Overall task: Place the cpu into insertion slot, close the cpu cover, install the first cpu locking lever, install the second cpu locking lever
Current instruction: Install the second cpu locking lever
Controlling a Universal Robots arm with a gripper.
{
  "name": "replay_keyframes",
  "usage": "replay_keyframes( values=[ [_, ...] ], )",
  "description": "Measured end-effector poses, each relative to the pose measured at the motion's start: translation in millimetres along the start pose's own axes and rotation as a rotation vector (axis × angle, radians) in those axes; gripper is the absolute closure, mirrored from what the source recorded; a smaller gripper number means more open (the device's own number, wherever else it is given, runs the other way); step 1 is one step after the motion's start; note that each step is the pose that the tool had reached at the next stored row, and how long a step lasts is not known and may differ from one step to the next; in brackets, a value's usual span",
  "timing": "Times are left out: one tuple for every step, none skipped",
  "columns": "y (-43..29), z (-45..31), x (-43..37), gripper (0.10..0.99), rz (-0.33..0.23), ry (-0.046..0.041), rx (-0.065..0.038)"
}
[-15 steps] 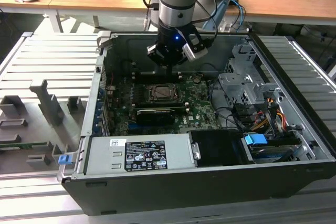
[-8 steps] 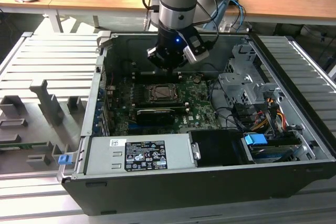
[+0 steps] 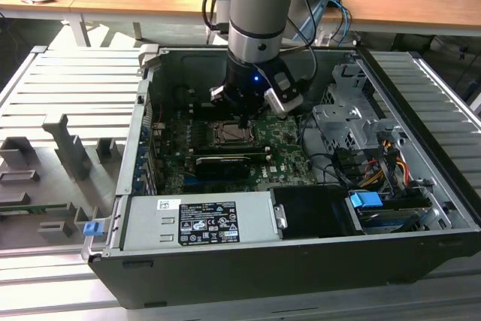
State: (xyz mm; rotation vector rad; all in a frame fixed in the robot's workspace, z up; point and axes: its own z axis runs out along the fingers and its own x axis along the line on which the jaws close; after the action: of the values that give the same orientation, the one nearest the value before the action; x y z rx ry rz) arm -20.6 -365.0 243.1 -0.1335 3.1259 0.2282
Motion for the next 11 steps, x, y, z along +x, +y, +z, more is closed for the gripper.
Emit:
replay_keyframes(
  values=[
    [-3.1,0.2,0.9,0.98,-0.001,0.0,-0.002],
    [-5.7,0.3,1.6,0.98,-0.003,0.0001,-0.003],
    [-10.0,0.7,3.1,0.98,-0.004,0.0005,-0.003],
    [-14.3,1.7,4.8,0.98,-0.006,0.0007,-0.003],
    [-17.3,1.8,9.6,0.98,-0.008,0.0007,-0.005],
    [-17.3,1.8,12.4,0.98,-0.008,0.0007,-0.005],
    [-17.4,1.9,15.7,0.98,-0.008,0.0007,-0.006],
    [-17.9,2.0,20.8,0.98,-0.008,0.0007,-0.006],
    [-18.0,2.3,23.7,0.98,-0.009,0.0008,-0.006],
    [-18.2,2.8,26.5,0.98,-0.009,0.0008,-0.006],
    [-18.5,4.4,29.7,0.98,-0.01,0.0008,-0.006]
  ],
)
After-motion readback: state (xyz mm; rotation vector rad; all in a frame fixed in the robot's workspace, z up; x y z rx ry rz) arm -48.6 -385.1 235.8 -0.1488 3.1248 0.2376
